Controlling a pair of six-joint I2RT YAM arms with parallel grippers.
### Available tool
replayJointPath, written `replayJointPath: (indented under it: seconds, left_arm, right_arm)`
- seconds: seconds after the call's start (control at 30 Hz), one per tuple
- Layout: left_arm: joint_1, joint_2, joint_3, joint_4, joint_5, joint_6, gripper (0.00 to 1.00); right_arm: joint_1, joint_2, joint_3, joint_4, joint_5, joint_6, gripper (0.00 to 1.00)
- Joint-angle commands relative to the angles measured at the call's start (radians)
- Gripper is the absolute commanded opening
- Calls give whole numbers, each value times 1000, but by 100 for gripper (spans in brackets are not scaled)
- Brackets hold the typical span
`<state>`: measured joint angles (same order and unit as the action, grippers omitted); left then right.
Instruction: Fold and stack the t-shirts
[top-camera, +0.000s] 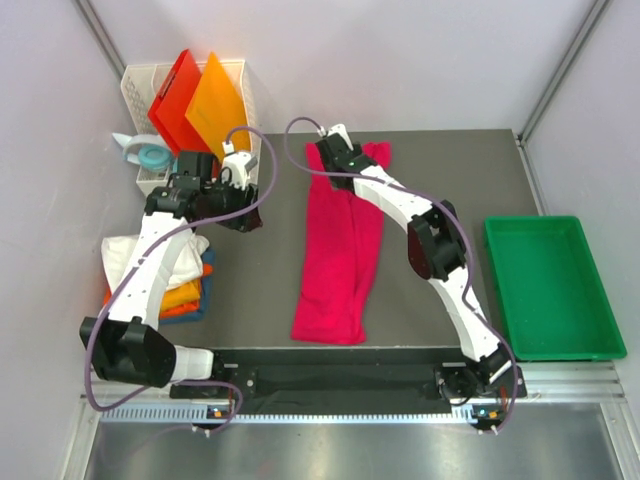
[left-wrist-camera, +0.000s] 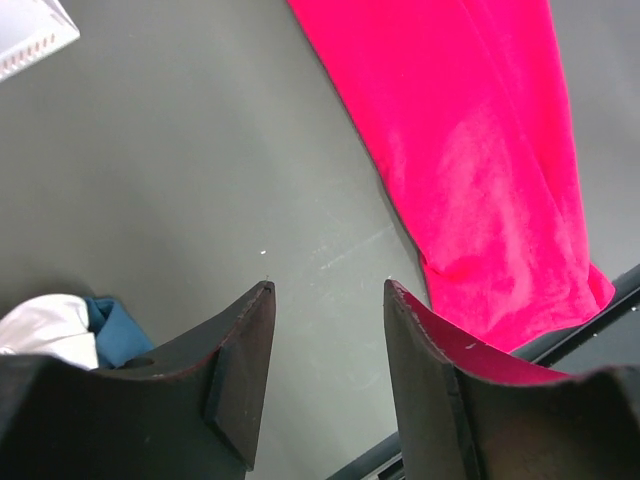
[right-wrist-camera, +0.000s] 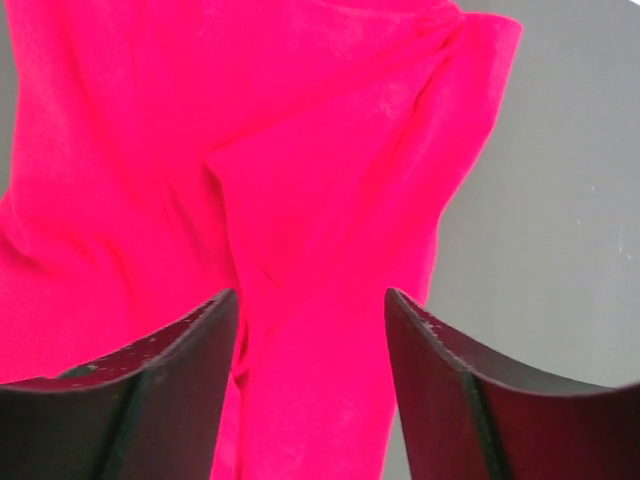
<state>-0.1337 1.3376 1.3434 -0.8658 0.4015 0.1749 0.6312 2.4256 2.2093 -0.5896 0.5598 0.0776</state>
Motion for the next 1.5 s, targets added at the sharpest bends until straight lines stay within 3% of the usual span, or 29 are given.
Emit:
replayJointPath:
  seconds: [0.0,0.27,0.57,0.73,0.9,1.2,1.3,1.47]
  left_arm:
    - [32,-12,-23,11,54,0,54]
    - [39,-21,-46,-7,28,-2,55]
    - [40,-20,-73,16,11,-23,53]
    - [40,-11,-84,36,14,-40,53]
    - [40,-8,-95,39,25,-45,52]
    - [40,-17,-121,37,22,-49,53]
    - [40,-14,-124,31,10,-58,53]
    - [40,-21,-128,25,7,-52,53]
  right_arm:
    - [-1,38,50,62,25,-42,63]
    - [-5,87,115,105,-38,-33,68]
    - [-48,124,150,40,-123,80,60]
    - [-68,122,139,16,-135,88,42]
    - [-77,125,144,-4,-158,96,40]
    - [-50,72,122,65,-190,119,65]
    - [-44,115,208,39,-216,123,67]
    - [-47,145,208,36,-241,145,66]
